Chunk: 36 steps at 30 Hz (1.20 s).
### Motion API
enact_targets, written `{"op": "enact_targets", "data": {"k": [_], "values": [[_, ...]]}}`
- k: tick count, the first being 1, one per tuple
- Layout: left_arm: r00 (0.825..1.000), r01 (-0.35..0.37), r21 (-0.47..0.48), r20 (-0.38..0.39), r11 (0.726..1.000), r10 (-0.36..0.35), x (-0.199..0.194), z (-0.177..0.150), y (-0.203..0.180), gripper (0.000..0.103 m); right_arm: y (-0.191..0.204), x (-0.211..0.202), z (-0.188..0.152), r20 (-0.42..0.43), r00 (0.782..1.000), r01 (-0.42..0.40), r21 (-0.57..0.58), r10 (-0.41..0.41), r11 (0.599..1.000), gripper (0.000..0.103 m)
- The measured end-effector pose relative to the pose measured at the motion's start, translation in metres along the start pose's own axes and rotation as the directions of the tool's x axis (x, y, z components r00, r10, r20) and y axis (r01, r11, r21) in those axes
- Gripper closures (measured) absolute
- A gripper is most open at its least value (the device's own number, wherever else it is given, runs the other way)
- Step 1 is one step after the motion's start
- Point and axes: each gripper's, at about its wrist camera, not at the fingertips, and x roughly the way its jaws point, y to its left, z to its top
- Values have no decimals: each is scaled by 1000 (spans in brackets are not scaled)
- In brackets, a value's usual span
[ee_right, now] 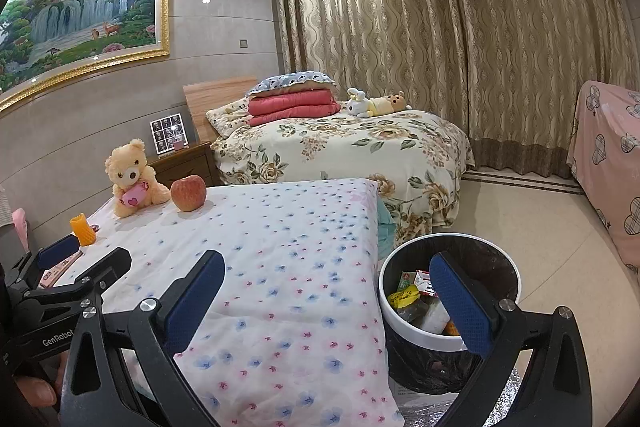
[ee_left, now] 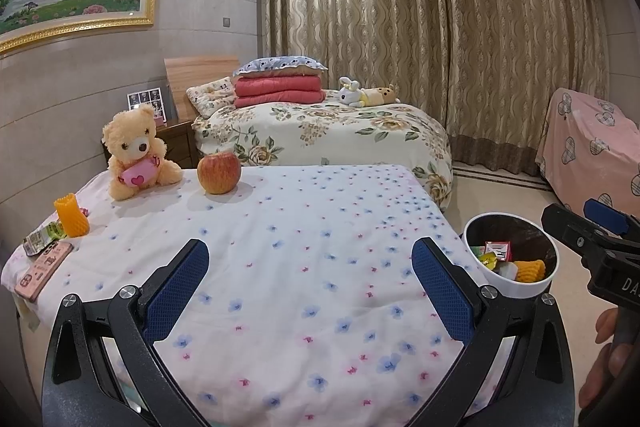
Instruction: Collect trash
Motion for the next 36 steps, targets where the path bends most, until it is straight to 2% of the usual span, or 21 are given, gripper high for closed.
{"op": "enact_targets", "data": {"k": [36], "values": [[1000,9,-1,-2,1000,-9,2,0,1,0,5,1,0,-7,1000,-5,-7,5,1000,0]]}}
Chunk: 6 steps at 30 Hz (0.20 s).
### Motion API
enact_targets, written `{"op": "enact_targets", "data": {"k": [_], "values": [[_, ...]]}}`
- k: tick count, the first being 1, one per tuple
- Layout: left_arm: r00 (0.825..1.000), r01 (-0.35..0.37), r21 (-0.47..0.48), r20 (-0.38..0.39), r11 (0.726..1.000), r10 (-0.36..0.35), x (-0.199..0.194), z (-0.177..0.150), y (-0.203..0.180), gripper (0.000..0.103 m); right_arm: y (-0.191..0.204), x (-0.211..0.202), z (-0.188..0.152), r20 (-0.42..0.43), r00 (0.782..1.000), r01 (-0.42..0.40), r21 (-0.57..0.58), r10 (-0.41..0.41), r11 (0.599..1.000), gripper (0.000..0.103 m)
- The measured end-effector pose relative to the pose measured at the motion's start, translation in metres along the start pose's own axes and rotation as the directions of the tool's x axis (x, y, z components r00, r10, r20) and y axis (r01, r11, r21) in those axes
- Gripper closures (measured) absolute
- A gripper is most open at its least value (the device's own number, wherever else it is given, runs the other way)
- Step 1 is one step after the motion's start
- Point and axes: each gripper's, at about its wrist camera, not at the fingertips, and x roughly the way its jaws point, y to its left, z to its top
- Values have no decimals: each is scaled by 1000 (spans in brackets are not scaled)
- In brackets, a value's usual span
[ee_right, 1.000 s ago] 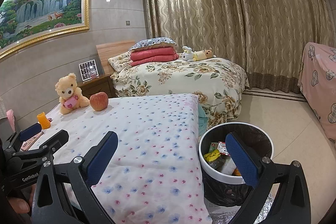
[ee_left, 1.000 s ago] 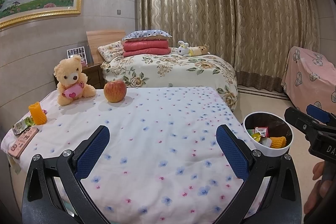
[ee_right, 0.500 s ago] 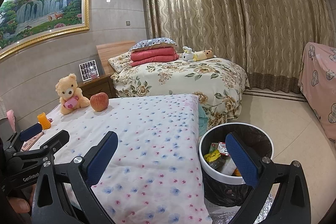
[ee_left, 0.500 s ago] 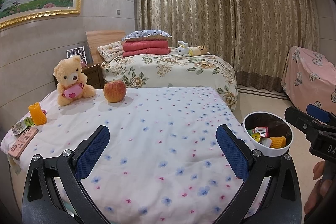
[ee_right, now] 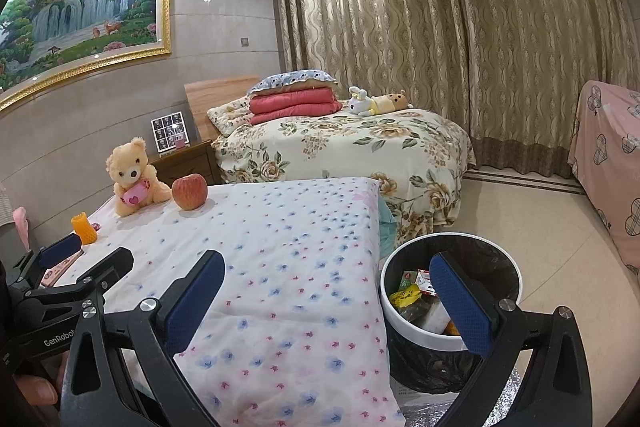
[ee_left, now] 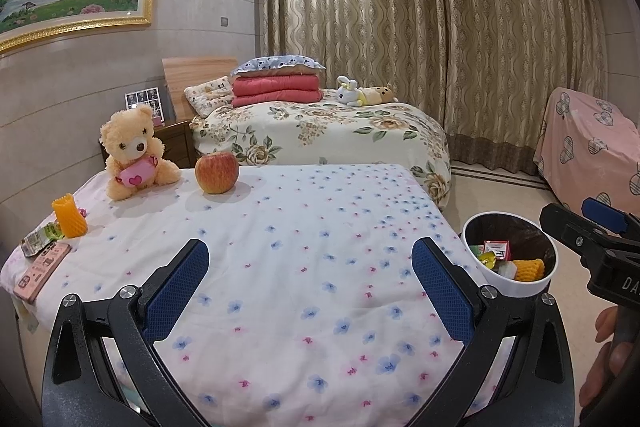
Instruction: Collect trash
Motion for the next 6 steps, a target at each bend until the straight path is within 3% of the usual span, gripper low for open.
{"op": "enact_targets", "data": {"k": [6], "values": [[1000,4,-5,-14,1000,-4,5,-4,4,0,1,5,0,-15,1000,-3,3,3,1000,0]]}}
